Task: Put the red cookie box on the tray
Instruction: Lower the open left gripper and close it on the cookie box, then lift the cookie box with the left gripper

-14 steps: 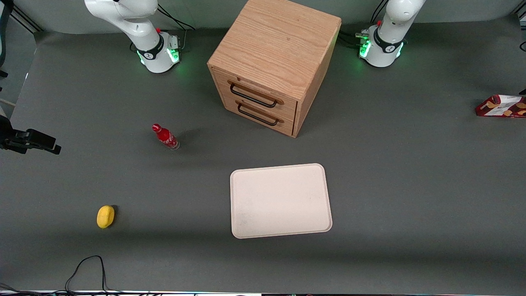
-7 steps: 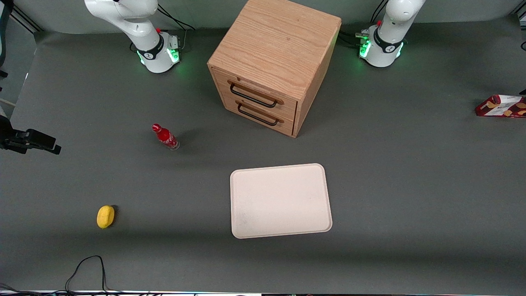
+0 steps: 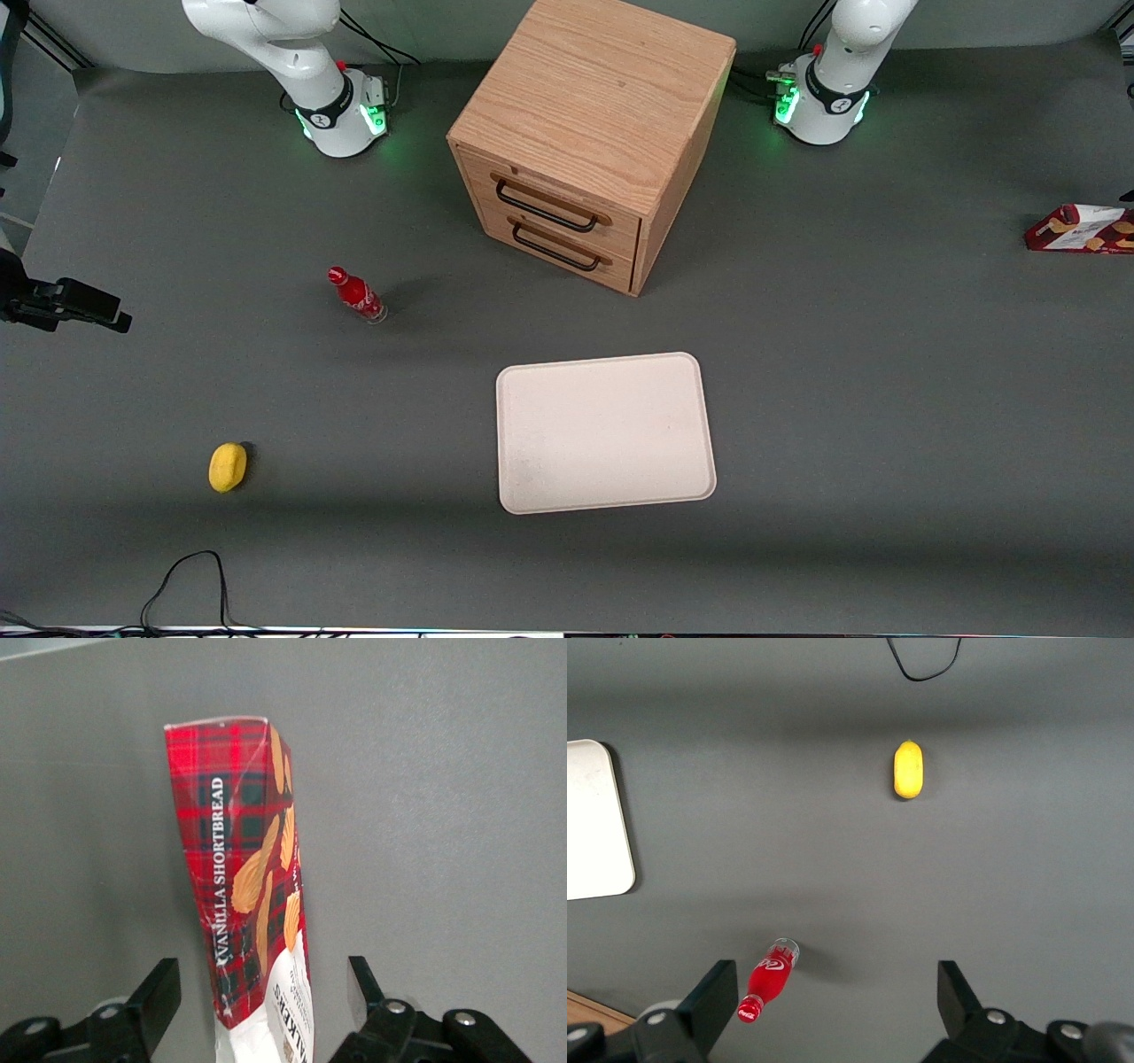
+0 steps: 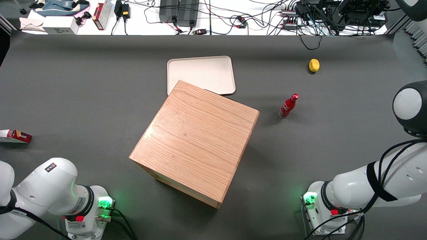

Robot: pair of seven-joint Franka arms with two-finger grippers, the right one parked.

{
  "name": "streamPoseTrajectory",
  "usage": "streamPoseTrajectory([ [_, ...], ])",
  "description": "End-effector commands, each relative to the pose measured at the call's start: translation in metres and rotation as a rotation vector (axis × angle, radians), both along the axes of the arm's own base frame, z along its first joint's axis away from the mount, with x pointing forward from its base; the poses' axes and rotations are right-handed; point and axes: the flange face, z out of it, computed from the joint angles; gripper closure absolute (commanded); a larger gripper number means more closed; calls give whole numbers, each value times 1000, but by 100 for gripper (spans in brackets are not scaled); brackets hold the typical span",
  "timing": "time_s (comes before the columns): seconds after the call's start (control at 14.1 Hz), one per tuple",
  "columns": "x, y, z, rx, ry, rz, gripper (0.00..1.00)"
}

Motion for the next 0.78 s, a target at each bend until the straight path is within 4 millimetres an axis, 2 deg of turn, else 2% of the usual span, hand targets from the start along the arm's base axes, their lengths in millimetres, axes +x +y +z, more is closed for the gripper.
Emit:
streamPoseTrajectory([
  [0.0, -5, -12, -11, 19, -18, 2, 43],
  [0.07, -4, -11, -11, 19, -18, 1, 66],
  [0.14, -4, -11, -10, 19, -18, 1, 85],
  [0.21, -3, -10, -9, 22, -17, -3, 100],
  [0.71, 8, -16, -3, 28, -18, -31, 100],
])
